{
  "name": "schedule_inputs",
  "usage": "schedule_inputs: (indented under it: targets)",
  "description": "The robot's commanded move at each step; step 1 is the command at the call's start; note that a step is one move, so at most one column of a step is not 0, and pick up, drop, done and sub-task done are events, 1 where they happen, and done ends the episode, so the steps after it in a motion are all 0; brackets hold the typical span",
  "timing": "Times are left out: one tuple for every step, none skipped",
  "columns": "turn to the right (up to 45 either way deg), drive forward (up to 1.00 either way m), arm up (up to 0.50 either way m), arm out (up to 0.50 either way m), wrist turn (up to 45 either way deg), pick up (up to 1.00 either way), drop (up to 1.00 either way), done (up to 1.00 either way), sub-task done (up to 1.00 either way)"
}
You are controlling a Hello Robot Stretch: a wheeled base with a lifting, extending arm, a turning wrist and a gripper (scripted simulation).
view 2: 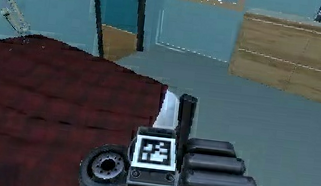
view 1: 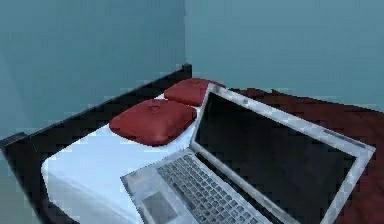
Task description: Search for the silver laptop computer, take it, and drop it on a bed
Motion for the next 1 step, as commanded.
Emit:
schedule_inputs:
  targets:
    - [9.0, 0.00, 0.00, 0.00, 0.0, 0.00, 0.00, 0.00, 0.00]
